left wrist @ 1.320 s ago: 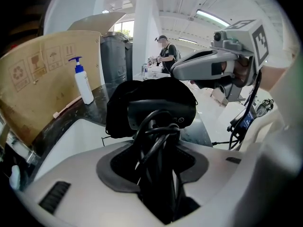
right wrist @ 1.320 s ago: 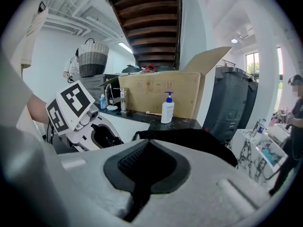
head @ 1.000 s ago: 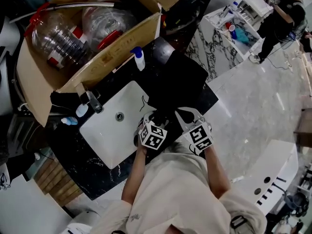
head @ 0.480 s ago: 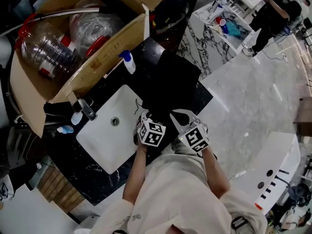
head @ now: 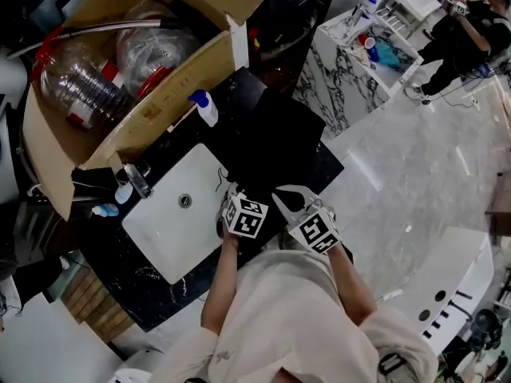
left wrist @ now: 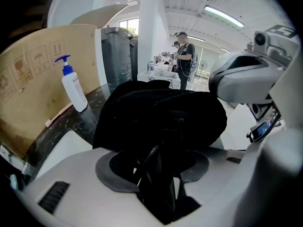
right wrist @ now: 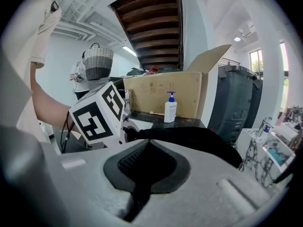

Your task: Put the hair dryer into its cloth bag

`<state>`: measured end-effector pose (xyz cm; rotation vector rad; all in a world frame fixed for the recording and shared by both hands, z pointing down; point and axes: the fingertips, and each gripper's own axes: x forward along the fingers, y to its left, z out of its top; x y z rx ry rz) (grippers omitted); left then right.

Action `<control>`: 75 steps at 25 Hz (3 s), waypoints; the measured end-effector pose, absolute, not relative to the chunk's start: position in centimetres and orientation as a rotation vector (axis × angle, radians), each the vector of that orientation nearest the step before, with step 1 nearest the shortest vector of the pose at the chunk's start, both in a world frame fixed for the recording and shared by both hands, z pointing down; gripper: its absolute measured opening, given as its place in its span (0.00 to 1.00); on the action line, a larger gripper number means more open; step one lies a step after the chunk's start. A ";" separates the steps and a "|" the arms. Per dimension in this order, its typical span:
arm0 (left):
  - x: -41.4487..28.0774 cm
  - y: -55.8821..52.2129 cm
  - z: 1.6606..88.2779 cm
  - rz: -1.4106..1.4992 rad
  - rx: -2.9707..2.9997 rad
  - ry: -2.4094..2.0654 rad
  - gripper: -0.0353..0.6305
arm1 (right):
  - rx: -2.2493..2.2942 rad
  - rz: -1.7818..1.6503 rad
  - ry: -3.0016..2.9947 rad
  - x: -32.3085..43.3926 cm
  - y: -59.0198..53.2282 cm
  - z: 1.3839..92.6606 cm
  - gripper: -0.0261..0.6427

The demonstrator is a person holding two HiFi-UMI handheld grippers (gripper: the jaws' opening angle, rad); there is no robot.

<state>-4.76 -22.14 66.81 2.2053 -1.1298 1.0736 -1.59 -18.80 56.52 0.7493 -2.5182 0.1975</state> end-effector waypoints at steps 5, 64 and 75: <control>-4.7 -22.7 67.4 1.046 2.199 -1.121 0.38 | 0.757 0.203 -2.525 -1.7 -18.8 56.8 0.05; -9.1 -15.3 65.0 1.217 2.375 -1.023 0.34 | 0.741 0.142 -2.514 -2.7 -18.0 56.1 0.05; -6.9 -17.9 63.4 1.151 2.427 -1.104 0.32 | 0.656 0.110 -2.553 -3.6 -17.5 55.4 0.05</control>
